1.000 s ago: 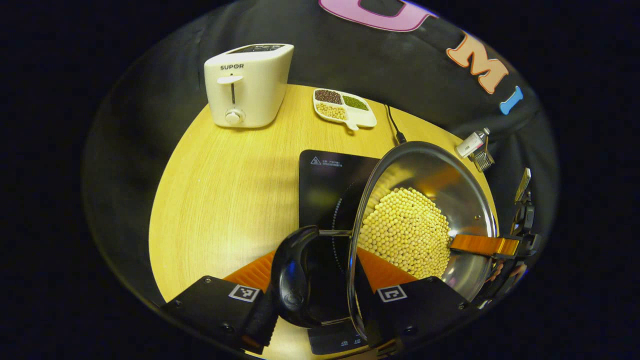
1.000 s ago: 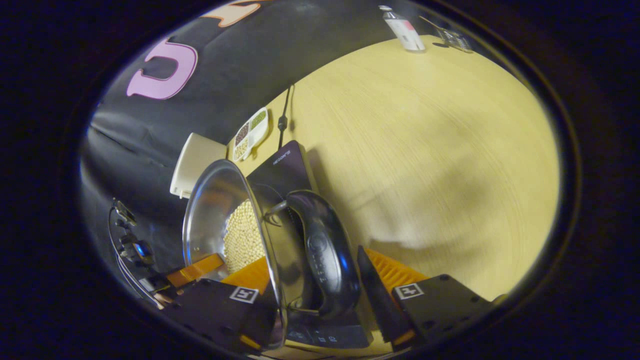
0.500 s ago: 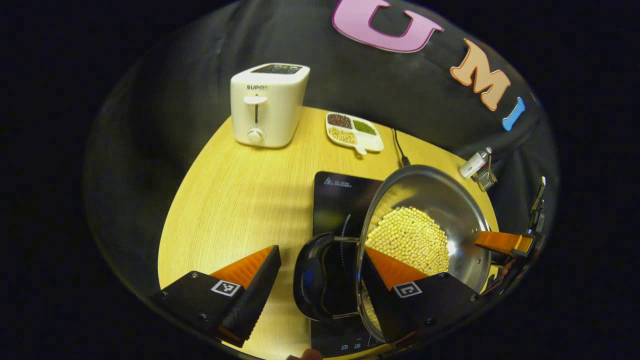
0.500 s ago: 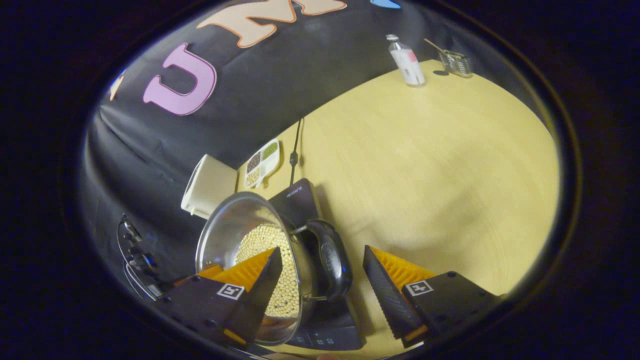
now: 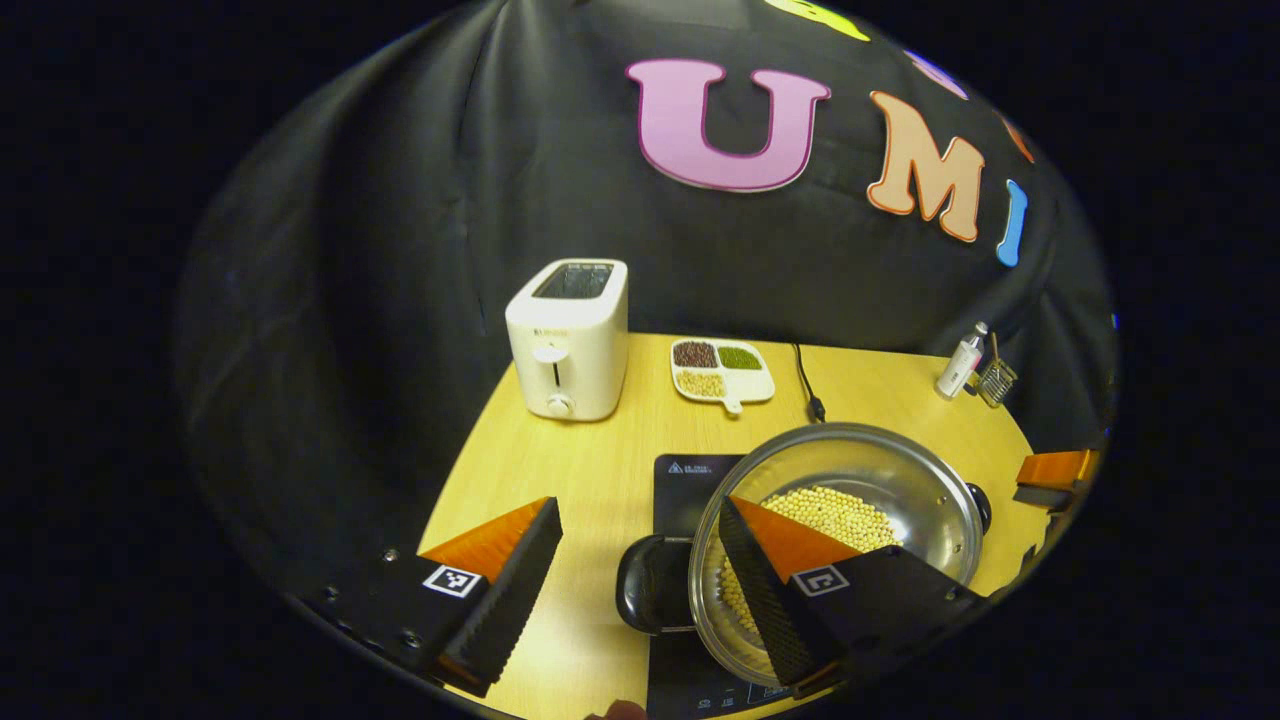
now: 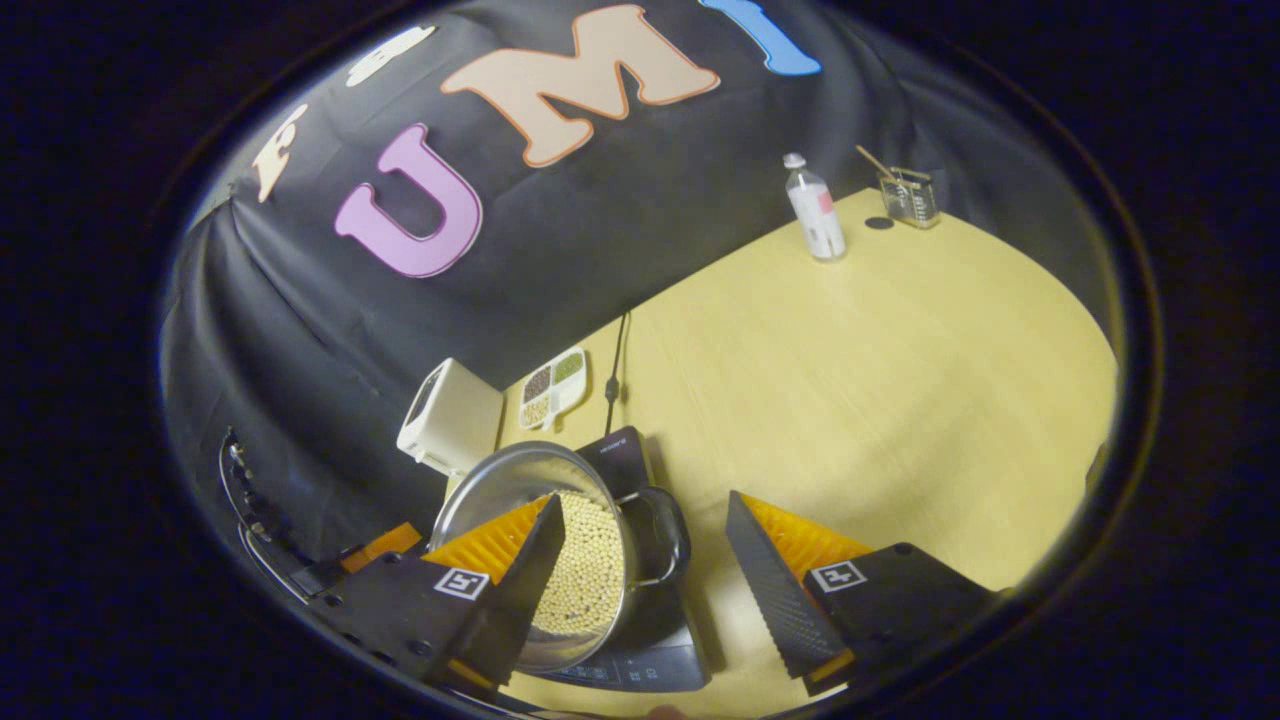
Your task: First push the handle of the pot to place it horizontally, then grasp the pot with both hands and set it on the induction cooktop.
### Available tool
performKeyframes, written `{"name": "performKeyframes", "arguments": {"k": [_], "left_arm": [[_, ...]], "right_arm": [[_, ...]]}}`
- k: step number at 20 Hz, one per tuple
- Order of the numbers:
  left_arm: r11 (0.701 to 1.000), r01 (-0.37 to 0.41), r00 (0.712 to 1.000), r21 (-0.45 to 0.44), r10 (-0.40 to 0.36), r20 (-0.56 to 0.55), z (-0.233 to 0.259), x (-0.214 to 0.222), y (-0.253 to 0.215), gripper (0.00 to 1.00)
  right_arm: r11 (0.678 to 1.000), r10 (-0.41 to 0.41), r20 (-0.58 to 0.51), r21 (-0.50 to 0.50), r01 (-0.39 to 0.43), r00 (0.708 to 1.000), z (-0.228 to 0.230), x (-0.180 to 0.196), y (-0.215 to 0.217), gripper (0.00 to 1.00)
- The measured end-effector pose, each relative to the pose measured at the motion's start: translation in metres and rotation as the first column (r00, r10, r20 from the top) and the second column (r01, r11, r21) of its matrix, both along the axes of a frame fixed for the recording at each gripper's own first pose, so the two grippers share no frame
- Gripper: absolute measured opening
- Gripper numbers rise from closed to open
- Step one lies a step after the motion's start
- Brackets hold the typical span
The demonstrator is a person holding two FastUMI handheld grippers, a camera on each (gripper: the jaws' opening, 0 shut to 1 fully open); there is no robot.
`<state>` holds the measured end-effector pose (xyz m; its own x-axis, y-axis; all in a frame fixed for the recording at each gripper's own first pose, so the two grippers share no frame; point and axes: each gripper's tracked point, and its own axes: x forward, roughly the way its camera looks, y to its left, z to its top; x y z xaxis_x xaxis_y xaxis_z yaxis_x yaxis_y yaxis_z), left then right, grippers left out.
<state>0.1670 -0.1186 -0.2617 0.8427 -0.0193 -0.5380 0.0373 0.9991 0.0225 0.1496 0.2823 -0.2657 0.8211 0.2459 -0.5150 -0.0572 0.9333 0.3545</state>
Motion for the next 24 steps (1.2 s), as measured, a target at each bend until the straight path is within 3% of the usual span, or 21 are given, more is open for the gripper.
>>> {"name": "performKeyframes", "arguments": {"k": [4, 5, 10, 12, 13, 16, 22, 23, 24], "left_arm": [[0.999, -0.013, 0.995, 0.052, 0.007, 0.104, 0.048, -0.015, -0.021, 0.97], [0.999, -0.022, 0.991, 0.049, 0.015, 0.134, 0.061, -0.02, -0.031, 0.97], [0.998, -0.05, 0.969, 0.035, 0.04, 0.246, 0.118, -0.048, -0.107, 0.96], [0.998, -0.052, 0.957, 0.028, 0.042, 0.287, 0.138, -0.06, -0.146, 0.96], [0.999, -0.049, 0.952, 0.02, 0.041, 0.302, 0.145, -0.068, -0.164, 0.96], [1.0, -0.028, 0.94, -0.014, 0.031, 0.34, 0.163, -0.086, -0.217, 0.96], [0.999, -0.034, 0.906, -0.012, 0.036, 0.423, 0.2, -0.11, -0.282, 0.96], [0.999, -0.038, 0.897, -0.014, 0.041, 0.44, 0.207, -0.113, -0.29, 0.94], [0.999, -0.042, 0.888, -0.014, 0.044, 0.458, 0.214, -0.115, -0.298, 0.96]], "right_arm": [[1.0, 0.02, 0.086, 0.005, -0.021, 0.996, 0.041, -0.009, -0.021, 0.93], [1.0, 0.03, 0.104, 0.004, -0.031, 0.994, 0.052, -0.011, -0.028, 1.0], [0.994, 0.094, 0.203, -0.071, -0.081, 0.975, 0.094, -0.033, -0.075, 1.0], [0.991, 0.119, 0.252, -0.088, -0.1, 0.96, 0.116, -0.04, -0.097, 0.99], [0.989, 0.129, 0.275, -0.109, -0.103, 0.953, 0.126, -0.043, -0.111, 0.92], [0.978, 0.151, 0.348, -0.19, -0.088, 0.925, 0.156, -0.05, -0.155, 0.92], [0.964, 0.214, 0.437, -0.241, -0.115, 0.874, 0.214, -0.077, -0.209, 0.92], [0.961, 0.22, 0.451, -0.253, -0.112, 0.865, 0.221, -0.08, -0.216, 0.99], [0.96, 0.22, 0.469, -0.258, -0.106, 0.856, 0.23, -0.081, -0.223, 0.99]]}}
